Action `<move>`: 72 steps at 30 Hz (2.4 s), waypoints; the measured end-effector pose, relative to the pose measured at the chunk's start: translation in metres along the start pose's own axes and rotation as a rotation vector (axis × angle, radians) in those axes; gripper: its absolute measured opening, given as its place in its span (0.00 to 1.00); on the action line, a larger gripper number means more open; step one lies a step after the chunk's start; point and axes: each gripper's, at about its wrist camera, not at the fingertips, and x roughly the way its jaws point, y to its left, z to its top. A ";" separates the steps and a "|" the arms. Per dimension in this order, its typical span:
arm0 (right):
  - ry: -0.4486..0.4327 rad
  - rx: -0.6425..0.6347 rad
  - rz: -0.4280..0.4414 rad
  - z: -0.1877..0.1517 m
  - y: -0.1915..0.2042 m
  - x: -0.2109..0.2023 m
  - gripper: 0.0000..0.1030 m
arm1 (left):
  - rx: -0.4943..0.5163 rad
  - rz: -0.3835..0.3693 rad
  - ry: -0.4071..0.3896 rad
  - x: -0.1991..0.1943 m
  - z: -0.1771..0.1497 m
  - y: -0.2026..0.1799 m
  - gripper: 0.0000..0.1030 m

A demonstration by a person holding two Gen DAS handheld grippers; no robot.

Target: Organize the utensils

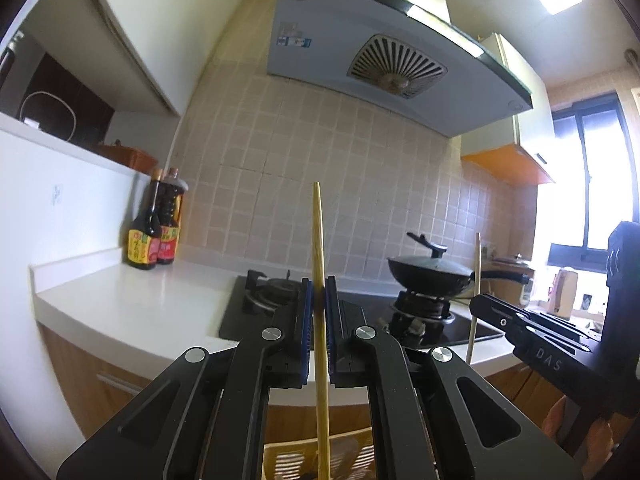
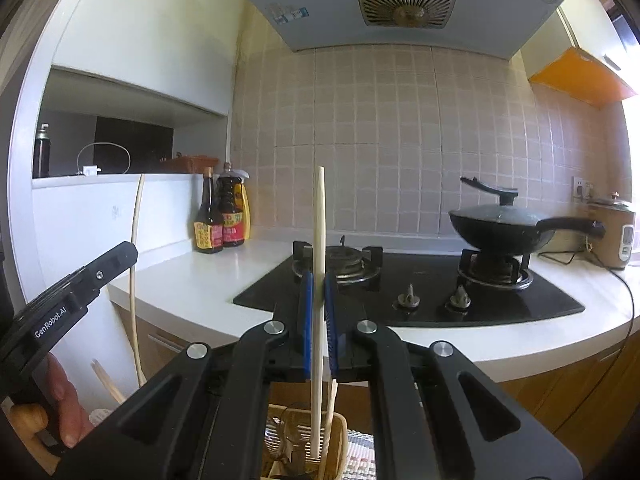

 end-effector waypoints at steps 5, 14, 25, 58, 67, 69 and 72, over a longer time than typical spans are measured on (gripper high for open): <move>-0.002 0.030 -0.002 -0.017 -0.006 0.010 0.04 | 0.019 0.017 0.009 0.006 -0.016 0.006 0.04; 0.032 0.070 0.053 -0.042 -0.008 -0.005 0.09 | -0.010 0.010 0.064 -0.005 -0.030 0.020 0.14; 0.090 0.084 0.066 -0.056 -0.001 -0.090 0.51 | -0.077 -0.072 0.137 -0.085 -0.018 0.026 0.68; 0.229 0.119 -0.166 -0.160 0.012 -0.139 0.93 | 0.170 0.346 0.243 -0.159 -0.131 -0.001 0.93; 0.241 0.091 -0.178 -0.163 0.017 -0.137 0.93 | 0.173 0.346 0.317 -0.151 -0.138 0.000 0.93; 0.242 0.093 -0.180 -0.163 0.017 -0.136 0.93 | 0.175 0.351 0.320 -0.152 -0.137 0.001 0.93; 0.250 0.089 -0.179 -0.164 0.017 -0.135 0.93 | 0.171 0.344 0.340 -0.150 -0.139 0.002 0.93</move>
